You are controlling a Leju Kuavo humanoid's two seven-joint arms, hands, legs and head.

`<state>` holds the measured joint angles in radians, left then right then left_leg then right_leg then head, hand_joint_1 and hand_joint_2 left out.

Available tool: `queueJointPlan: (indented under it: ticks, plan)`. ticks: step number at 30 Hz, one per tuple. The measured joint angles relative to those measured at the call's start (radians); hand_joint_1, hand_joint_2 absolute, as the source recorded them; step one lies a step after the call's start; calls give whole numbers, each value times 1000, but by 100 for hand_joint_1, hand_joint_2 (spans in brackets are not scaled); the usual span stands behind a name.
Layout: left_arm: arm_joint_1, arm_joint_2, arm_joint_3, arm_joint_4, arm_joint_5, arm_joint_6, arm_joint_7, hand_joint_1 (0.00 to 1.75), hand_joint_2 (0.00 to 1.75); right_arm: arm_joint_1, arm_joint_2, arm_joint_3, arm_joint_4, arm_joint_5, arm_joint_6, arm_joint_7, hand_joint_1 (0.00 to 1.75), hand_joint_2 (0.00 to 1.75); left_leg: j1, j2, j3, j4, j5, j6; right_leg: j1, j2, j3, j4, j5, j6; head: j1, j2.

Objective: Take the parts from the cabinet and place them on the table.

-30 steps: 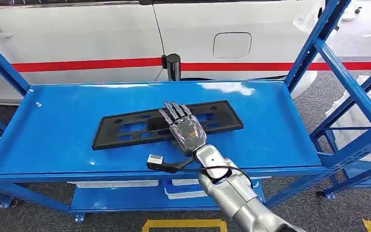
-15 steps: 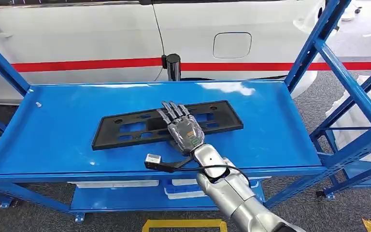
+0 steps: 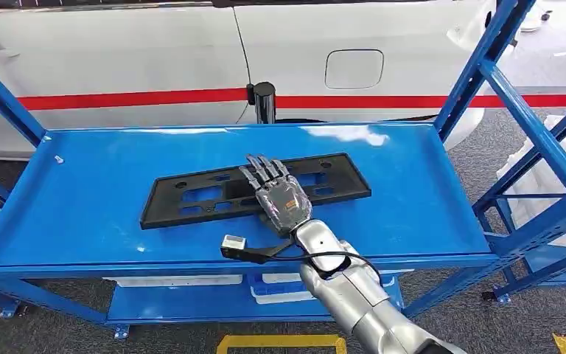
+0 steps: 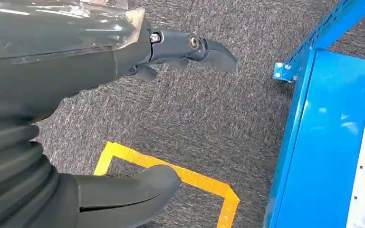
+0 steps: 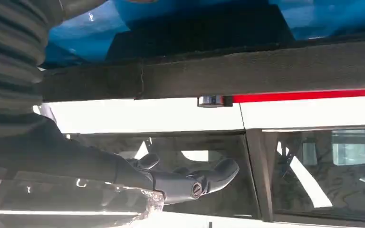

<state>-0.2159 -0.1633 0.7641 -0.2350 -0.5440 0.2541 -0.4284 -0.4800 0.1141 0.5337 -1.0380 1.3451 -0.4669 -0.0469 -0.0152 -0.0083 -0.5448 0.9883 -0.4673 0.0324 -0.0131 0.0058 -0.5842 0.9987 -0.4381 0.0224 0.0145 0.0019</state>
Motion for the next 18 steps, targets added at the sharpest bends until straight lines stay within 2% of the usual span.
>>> queueJointPlan:
  ticks: [18]
  plan:
    - [-10,0,-8,0,-10,-21,-5,0,175,12,-3,-30,-1,-24,-58,-6,0,175,0,0,0,0,0,0,0,0,0,0,0,0,0,0]
